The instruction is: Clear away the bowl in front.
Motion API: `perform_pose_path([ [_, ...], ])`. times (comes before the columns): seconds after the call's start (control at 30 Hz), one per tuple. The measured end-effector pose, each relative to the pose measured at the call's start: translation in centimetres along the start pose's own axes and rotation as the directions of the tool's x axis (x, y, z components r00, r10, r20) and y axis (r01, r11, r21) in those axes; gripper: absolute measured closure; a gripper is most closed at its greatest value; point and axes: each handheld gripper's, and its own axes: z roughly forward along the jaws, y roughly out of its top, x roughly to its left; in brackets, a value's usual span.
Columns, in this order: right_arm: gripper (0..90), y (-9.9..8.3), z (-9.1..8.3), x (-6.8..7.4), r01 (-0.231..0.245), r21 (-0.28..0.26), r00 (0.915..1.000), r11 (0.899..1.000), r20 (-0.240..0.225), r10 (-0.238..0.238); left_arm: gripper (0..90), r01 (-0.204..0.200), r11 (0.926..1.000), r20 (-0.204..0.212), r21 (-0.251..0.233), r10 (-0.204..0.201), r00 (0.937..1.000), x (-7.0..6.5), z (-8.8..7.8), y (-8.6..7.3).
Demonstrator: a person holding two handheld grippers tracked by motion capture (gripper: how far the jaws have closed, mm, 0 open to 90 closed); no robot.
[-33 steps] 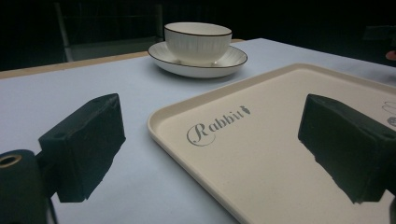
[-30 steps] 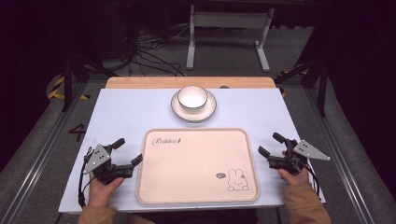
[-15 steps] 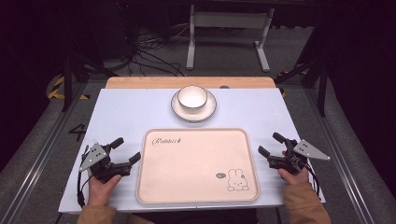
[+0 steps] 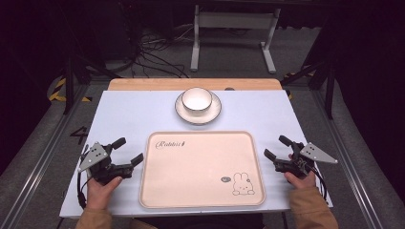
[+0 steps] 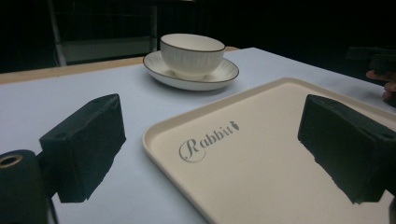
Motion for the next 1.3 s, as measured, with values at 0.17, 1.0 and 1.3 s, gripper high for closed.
perform_pose_path([
  [0.17,12.6,0.0,0.0,0.0,0.0,0.001,1.0,1.0,-0.001,0.0,8.3,-0.004,1.0,0.017,-0.002,0.004,0.9998,-0.4,0.0,1.6],
  [1.0,12.1,0.0,0.0,0.0,0.0,0.001,1.0,1.0,-0.001,0.0,3.9,-0.077,0.9958,0.071,0.049,0.073,0.9948,-1.3,2.3,5.0],
  [1.3,11.5,0.0,0.0,-0.1,-0.006,0.007,1.0,1.0,-0.001,0.006,7.4,-0.07,0.9968,0.134,0.038,0.064,0.9889,-0.6,4.9,6.8],
])
